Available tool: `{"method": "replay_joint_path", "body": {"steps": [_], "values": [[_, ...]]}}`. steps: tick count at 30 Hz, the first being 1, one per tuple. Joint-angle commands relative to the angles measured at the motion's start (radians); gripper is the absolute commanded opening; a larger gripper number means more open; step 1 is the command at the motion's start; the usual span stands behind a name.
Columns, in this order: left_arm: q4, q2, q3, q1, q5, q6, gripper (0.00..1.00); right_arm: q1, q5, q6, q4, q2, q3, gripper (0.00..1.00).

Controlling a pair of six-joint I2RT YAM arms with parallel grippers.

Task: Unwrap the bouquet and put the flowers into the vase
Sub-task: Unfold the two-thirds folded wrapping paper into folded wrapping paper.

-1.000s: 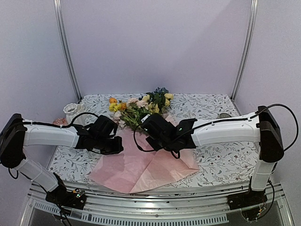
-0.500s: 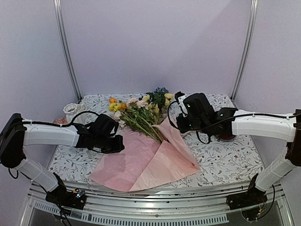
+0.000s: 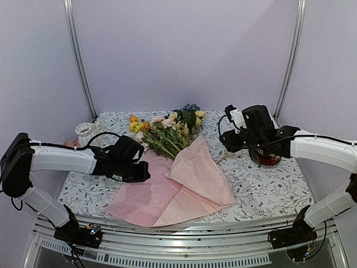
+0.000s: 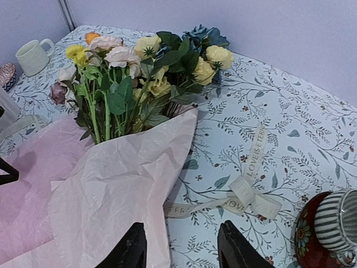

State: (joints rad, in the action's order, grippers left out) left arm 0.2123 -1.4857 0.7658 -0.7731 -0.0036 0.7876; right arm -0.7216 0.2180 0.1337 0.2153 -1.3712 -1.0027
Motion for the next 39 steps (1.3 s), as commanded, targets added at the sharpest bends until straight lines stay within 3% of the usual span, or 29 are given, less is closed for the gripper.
{"method": "replay_joint_path", "body": {"steps": [1, 7, 11, 26, 28, 32, 37, 39], "values": [[-0.036, -0.01, 0.02, -0.012, 0.025, -0.012, 0.0, -0.05, -0.114, -0.053, -0.005, -0.033, -0.002, 0.56], [-0.037, 0.0, 0.016, -0.012, 0.015, -0.004, 0.0, -0.223, 0.064, -0.085, 0.046, -0.185, -0.09, 0.92], [-0.034, 0.014, 0.006, -0.009, 0.005, -0.002, 0.0, -0.32, 0.169, -0.094, 0.089, -0.309, -0.174, 0.99], [-0.048, 0.008, -0.024, 0.01, 0.007, 0.007, 0.0, -0.459, 0.384, -0.109, 0.192, -0.698, -0.431, 1.0], [-0.052, 0.021, -0.04, 0.018, 0.006, 0.008, 0.0, -0.462, 0.467, -0.102, 0.209, -0.738, -0.454, 1.0], [-0.059, 0.021, -0.046, 0.024, 0.011, 0.006, 0.0, -0.462, 0.584, -0.084, 0.22, -0.759, -0.465, 0.99], [-0.044, 0.023, -0.037, 0.029, 0.008, -0.005, 0.0, -0.46, 0.617, -0.077, 0.18, -0.692, -0.432, 0.91], [-0.037, 0.026, -0.034, 0.032, 0.005, -0.009, 0.0, -0.453, 0.627, -0.081, 0.157, -0.651, -0.407, 0.83]]}}
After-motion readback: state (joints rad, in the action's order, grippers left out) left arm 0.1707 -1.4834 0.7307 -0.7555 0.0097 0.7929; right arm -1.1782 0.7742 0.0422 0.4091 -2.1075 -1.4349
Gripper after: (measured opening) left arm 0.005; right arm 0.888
